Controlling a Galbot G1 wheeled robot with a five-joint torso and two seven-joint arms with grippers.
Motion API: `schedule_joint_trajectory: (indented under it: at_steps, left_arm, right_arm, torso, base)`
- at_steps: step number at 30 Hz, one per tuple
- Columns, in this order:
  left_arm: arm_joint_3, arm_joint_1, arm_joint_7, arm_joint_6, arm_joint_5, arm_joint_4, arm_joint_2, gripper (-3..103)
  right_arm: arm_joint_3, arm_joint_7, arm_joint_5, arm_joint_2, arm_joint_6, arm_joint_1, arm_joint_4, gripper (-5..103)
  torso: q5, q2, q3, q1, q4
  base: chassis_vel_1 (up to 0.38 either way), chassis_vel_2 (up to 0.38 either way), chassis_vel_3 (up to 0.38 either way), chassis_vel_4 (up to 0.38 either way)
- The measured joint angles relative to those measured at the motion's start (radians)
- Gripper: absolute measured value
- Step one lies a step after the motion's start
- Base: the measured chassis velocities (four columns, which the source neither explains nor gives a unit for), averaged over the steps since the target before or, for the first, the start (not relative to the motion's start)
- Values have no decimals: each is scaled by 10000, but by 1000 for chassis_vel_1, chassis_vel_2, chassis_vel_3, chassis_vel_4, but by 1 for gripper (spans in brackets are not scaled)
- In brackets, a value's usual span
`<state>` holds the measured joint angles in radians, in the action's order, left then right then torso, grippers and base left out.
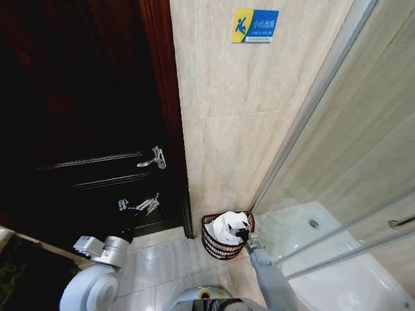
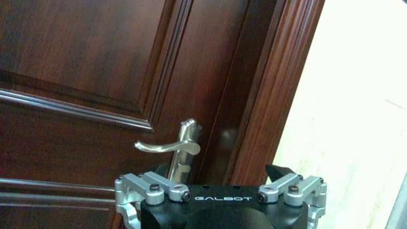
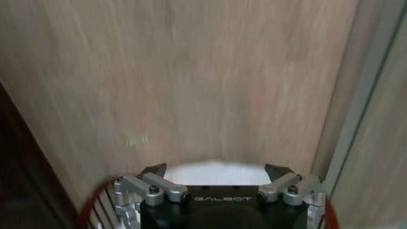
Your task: Discard the used towel into the hamper.
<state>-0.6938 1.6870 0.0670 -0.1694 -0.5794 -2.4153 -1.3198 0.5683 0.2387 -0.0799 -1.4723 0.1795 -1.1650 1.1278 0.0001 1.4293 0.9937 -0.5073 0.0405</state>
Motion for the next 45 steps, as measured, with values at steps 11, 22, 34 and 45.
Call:
schedule_joint_trajectory:
  at_steps: [11,22,34,45]
  left_arm:
    - [0,0,0,0,0,0,0,100]
    - [0,-1,0,0,0,0,0,100]
    - [0,-1,0,0,0,0,0,100]
    - [0,0,0,0,0,0,0,100]
  right_arm:
    - [575,-384,-1493,-178,-497,-2766,5368,100]
    - [603,-594,-1925,-594,-38,-5107,8777,100]
    - [695,-908,-1243,-1018,145,-6213,11452,100]
    - [725,-920,-1068,-1076,-457,-6261,13254,100]
  torso:
    - [-2,0,-1,0,0]
    - [-2,1,0,0,-1]
    - [-2,0,0,0,-1]
    - [-2,-1,1,-1,-1]
  base:
    - [0,0,0,0]
    - [0,0,0,0]
    - [0,0,0,0]
    - [0,0,0,0]
